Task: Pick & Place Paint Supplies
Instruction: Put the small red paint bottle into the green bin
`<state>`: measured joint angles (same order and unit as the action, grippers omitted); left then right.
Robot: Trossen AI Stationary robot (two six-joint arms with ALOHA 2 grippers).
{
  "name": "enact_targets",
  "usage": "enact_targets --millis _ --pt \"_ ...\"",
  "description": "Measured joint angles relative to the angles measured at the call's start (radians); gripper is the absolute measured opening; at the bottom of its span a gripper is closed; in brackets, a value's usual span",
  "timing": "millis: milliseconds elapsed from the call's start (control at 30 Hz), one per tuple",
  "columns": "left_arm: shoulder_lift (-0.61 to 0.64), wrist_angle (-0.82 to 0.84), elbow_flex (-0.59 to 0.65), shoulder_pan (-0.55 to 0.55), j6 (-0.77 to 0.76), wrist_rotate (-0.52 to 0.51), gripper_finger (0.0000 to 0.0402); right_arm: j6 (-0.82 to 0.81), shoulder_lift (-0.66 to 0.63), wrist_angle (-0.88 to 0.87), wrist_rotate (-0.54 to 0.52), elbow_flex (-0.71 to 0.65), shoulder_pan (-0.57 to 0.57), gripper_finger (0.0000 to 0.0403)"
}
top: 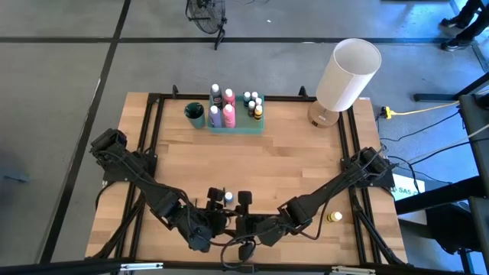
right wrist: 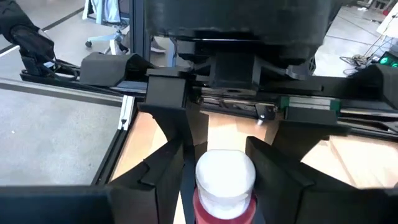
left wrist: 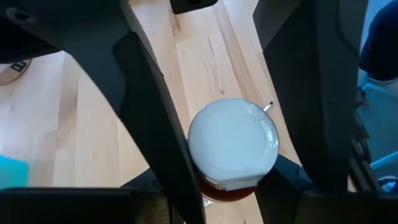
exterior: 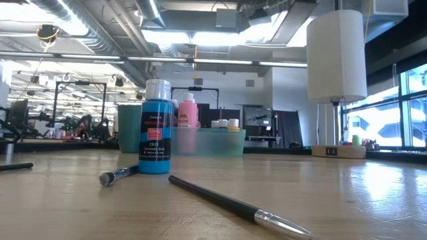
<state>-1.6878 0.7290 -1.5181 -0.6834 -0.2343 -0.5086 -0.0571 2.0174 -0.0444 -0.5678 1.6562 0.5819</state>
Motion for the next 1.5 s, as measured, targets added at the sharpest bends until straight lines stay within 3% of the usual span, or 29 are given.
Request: enact_targets --millis 433,633,1500 --pt "0.004 0.005 -0.001 -0.035 -0.041 -0.03 0.0139 -0.003 0.002 -0.004 -0.001 -0.003 0.0 0.0169" --pt "0.004 0.004 -0.001 -0.037 -0.036 -0.023 0.0139 -0.007 0.002 -0.01 -0.004 -0.005 0.0 0.0117" --pt "0.005 0.0 -0.001 -0.04 0.001 -0.036 0.0165 -0.008 0.002 -0.019 -0.027 -0.007 0.014 0.0117"
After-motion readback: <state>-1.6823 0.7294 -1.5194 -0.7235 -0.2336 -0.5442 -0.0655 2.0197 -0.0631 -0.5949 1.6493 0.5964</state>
